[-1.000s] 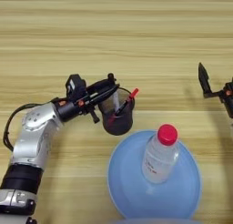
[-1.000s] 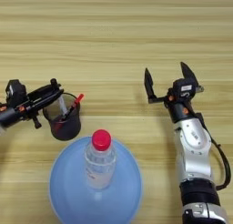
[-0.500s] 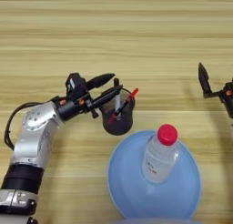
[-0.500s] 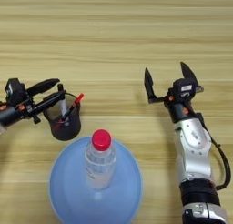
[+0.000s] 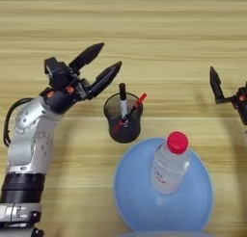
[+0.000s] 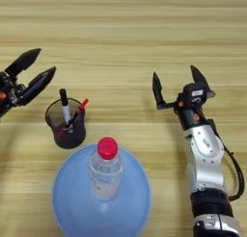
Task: Move the objects on the table
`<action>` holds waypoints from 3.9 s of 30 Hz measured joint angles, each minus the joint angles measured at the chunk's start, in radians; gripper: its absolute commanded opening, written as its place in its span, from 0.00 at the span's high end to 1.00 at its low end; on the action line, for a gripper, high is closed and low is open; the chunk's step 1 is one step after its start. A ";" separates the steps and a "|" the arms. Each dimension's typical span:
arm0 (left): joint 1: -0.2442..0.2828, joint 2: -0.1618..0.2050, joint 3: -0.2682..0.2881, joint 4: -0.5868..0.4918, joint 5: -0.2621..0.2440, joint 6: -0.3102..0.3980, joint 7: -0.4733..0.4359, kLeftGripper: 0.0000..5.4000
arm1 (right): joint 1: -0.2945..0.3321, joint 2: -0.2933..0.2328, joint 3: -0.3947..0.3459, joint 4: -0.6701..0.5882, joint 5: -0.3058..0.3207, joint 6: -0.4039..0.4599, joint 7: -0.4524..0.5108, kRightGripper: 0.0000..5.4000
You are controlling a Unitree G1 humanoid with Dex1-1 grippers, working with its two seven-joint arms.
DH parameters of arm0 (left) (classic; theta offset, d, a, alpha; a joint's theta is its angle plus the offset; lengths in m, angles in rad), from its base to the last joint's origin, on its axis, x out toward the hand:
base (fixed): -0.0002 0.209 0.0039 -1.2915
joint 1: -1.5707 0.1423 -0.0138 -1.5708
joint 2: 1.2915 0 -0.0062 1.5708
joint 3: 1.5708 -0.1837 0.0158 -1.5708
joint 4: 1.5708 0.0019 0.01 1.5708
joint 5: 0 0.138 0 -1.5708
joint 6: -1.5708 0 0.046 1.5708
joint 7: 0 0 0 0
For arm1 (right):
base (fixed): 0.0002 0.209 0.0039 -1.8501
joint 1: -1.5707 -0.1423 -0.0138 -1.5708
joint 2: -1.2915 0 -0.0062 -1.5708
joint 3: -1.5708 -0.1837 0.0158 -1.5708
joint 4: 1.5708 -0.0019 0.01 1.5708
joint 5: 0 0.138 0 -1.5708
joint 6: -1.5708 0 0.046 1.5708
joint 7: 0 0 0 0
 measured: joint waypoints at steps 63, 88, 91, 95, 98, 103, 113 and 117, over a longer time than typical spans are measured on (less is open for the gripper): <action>-0.137 -0.042 0.086 0.638 0.489 -0.317 0.680 0.00 | 0.127 -0.253 0.056 -0.714 0.449 0.408 0.428 0.00; -0.143 -0.037 0.071 0.700 0.491 -0.381 0.697 0.00 | 0.078 -0.518 0.220 -0.913 0.567 0.855 0.750 0.00; -0.143 -0.036 0.071 0.701 0.491 -0.381 0.696 0.00 | 0.065 -0.522 0.260 -0.912 0.531 0.857 0.767 0.01; -0.144 -0.034 0.071 0.701 0.491 -0.381 0.696 0.00 | 0.059 -0.522 0.307 -0.906 0.478 0.857 0.789 0.09; -0.144 -0.032 0.071 0.701 0.490 -0.381 0.696 0.00 | 0.059 -0.523 0.326 -0.904 0.447 0.856 0.804 0.16; -0.144 -0.029 0.070 0.701 0.490 -0.381 0.696 0.00 | 0.059 -0.523 0.351 -0.886 0.391 0.852 0.822 0.26; -0.146 -0.026 0.068 0.707 0.490 -0.381 0.696 0.00 | 0.058 -0.523 0.350 -0.870 0.369 0.833 0.843 0.46; -0.149 -0.024 0.067 0.707 0.490 -0.381 0.696 0.00 | 0.058 -0.523 0.348 -0.867 0.370 0.832 0.851 0.54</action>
